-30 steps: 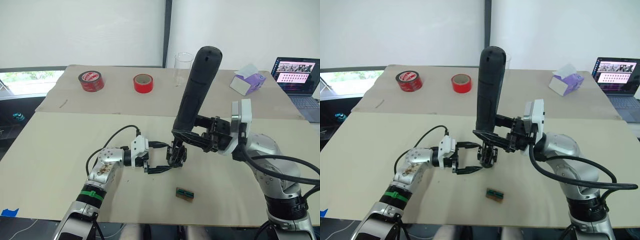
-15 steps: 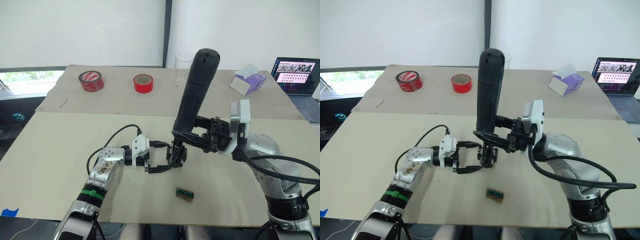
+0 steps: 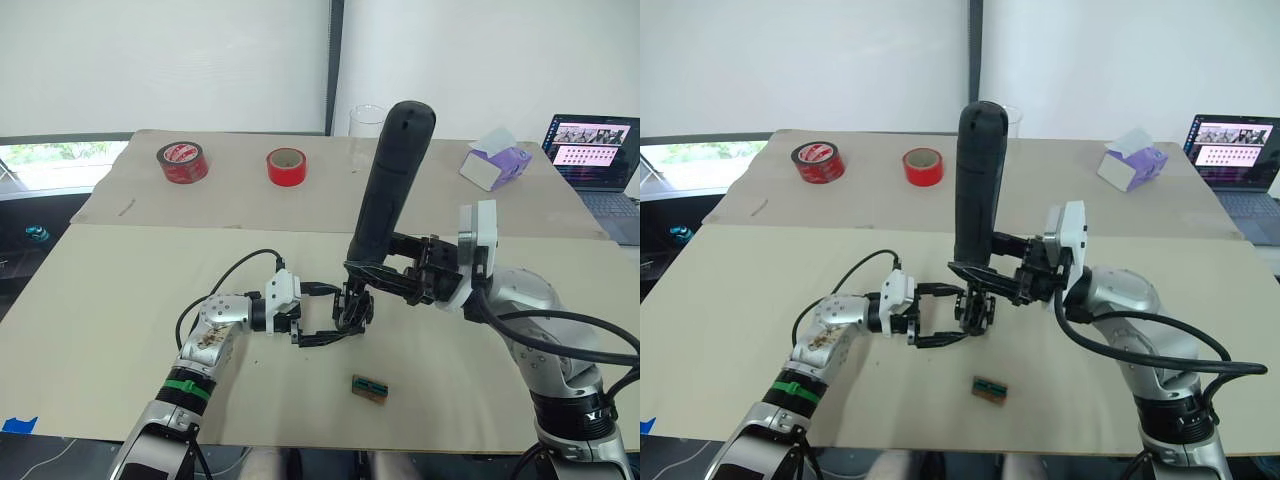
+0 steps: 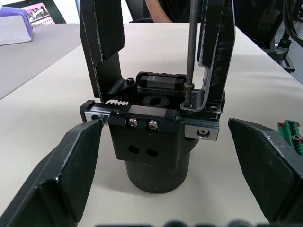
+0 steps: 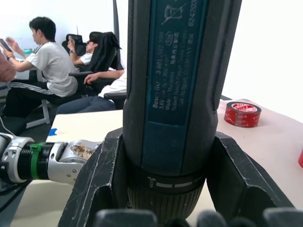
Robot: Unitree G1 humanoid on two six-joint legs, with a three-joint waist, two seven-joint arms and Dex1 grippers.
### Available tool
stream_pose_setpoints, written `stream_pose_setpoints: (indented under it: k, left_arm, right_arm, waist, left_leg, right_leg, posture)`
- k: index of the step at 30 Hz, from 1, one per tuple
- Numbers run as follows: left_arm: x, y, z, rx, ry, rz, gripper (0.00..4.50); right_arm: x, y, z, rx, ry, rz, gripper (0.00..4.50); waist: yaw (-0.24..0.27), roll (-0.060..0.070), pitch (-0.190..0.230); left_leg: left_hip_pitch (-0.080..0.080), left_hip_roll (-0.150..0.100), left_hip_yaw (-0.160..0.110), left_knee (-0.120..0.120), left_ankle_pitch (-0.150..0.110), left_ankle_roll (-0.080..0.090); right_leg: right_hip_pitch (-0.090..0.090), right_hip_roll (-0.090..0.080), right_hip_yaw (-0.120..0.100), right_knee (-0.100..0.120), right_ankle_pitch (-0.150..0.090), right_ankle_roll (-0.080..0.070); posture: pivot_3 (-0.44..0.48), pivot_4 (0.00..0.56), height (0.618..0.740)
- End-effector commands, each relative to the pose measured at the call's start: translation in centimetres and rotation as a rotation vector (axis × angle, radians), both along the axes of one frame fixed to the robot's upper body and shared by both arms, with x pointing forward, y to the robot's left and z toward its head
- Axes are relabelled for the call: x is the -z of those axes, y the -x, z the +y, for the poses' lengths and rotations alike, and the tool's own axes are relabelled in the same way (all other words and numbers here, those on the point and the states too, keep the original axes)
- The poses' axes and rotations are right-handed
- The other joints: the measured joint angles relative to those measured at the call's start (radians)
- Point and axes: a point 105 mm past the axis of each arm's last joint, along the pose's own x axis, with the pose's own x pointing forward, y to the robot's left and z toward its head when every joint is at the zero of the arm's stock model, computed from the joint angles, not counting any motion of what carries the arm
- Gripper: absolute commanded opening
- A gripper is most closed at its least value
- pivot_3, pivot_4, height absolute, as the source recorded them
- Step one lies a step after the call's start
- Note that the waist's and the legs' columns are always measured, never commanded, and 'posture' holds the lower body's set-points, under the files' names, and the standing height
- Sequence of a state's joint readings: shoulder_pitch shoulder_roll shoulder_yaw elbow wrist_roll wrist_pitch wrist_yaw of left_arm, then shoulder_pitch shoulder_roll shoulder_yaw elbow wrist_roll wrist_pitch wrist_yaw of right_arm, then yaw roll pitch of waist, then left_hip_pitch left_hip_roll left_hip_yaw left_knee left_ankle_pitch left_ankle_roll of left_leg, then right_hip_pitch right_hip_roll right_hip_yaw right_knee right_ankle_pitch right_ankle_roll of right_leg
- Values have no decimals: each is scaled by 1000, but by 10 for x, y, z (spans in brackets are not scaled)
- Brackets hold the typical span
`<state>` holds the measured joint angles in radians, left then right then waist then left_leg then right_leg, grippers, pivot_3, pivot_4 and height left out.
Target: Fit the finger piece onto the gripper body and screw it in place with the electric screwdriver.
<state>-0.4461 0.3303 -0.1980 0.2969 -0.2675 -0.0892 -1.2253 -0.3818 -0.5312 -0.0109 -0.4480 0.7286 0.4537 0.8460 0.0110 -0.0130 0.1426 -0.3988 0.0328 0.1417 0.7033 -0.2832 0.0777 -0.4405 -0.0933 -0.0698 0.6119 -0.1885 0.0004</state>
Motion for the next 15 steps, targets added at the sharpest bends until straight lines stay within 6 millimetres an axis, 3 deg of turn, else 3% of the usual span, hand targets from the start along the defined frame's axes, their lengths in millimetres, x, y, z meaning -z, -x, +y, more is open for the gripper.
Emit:
stream_pose_setpoints:
  k: [1, 15]
  left_arm:
    - [-8, -1, -4, 10, 11, -41, 4500]
    - [-7, -1, -7, 10, 18, -39, 4500]
  right_arm:
    - [-9, 5, 0, -11, -9, -45, 1906]
    - [-6, 3, -1, 3, 3, -53, 1906]
  waist:
    - [0, 0, 0]
    - [1, 0, 0]
  left_leg:
    - [0, 0, 0, 0, 0, 0]
    - [0, 0, 0, 0, 0, 0]
  right_leg:
    - [0, 0, 0, 0, 0, 0]
    - [0, 0, 0, 0, 0, 0]
  posture:
    - [0, 150, 740]
    - [0, 150, 740]
